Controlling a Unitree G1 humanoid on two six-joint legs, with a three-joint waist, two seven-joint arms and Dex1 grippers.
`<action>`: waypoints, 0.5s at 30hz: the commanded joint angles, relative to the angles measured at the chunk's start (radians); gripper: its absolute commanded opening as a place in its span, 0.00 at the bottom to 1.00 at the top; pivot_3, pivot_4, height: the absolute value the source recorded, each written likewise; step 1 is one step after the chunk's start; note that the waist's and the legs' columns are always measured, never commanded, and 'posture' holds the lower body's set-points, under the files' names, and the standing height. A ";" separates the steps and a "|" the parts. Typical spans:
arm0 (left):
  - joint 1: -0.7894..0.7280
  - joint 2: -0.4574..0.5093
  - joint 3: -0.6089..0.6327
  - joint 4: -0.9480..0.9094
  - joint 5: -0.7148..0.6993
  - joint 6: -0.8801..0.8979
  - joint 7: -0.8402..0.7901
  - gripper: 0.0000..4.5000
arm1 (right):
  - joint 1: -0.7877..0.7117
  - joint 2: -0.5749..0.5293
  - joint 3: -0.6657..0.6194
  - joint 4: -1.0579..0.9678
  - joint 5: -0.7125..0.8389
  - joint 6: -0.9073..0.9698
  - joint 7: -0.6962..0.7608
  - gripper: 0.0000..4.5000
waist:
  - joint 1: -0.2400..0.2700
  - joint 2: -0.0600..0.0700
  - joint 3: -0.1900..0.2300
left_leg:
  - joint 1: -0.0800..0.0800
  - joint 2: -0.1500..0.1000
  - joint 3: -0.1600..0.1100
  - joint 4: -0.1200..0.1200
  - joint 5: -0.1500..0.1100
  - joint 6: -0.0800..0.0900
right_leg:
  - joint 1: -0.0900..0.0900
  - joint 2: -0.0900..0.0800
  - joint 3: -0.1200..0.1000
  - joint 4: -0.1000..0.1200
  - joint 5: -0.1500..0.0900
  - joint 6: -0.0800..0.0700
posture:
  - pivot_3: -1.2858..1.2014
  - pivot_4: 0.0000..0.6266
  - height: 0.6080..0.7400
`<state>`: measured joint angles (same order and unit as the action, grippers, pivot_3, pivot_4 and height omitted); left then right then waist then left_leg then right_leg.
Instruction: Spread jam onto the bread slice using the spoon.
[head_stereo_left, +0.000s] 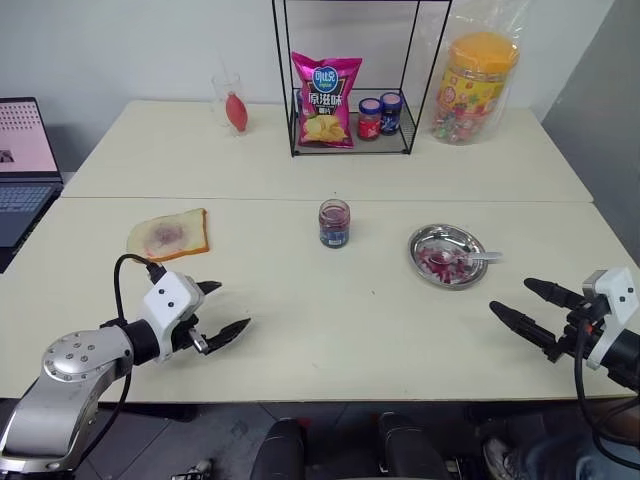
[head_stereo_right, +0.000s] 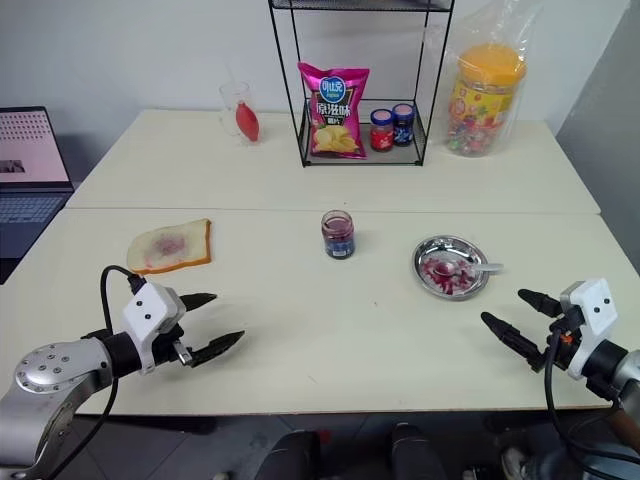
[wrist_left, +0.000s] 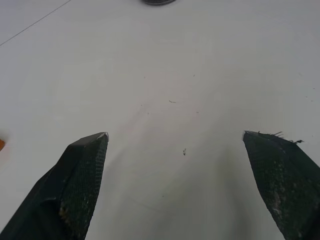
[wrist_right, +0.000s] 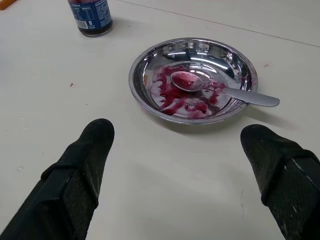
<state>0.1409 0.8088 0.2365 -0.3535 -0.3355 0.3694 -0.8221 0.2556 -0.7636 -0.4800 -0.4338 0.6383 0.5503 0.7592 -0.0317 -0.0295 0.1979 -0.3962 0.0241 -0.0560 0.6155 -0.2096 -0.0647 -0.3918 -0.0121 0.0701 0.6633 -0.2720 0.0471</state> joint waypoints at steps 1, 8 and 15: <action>-0.040 0.005 0.025 -0.021 -0.017 0.002 0.003 1.00 | -0.012 0.004 -0.020 -0.024 -0.002 -0.021 -0.004 0.99 | 0.000 0.000 0.000 | 0.000 0.000 0.000 0.000 0.000 0.000 | 0.000 0.000 0.000 0.000 0.000 0.000 | 0.52 0.24 1.00; -0.055 -0.002 0.019 -0.020 -0.023 -0.016 -0.013 1.00 | -0.012 0.017 -0.010 -0.026 -0.011 -0.029 -0.010 0.99 | 0.000 0.000 0.000 | 0.000 0.000 0.000 0.000 0.000 0.000 | 0.000 0.001 0.000 0.000 0.000 0.001 | 0.52 0.24 1.00; -0.050 -0.014 0.035 -0.012 -0.062 -0.039 -0.059 1.00 | -0.031 0.028 0.000 -0.026 -0.018 -0.024 -0.011 0.99 | 0.000 0.000 0.000 | 0.000 0.001 0.000 0.000 0.000 0.000 | 0.000 0.001 0.000 0.000 0.000 0.000 | 0.52 0.24 1.00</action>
<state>0.0970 0.7998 0.2407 -0.3510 -0.3877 0.3408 -0.8875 0.2383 -0.7382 -0.4712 -0.4336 0.6146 0.5419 0.7533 -0.0317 -0.0297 0.1976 -0.3960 0.0246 -0.0561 0.6160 -0.2096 -0.0647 -0.3915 -0.0115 0.0700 0.6636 -0.2717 0.0467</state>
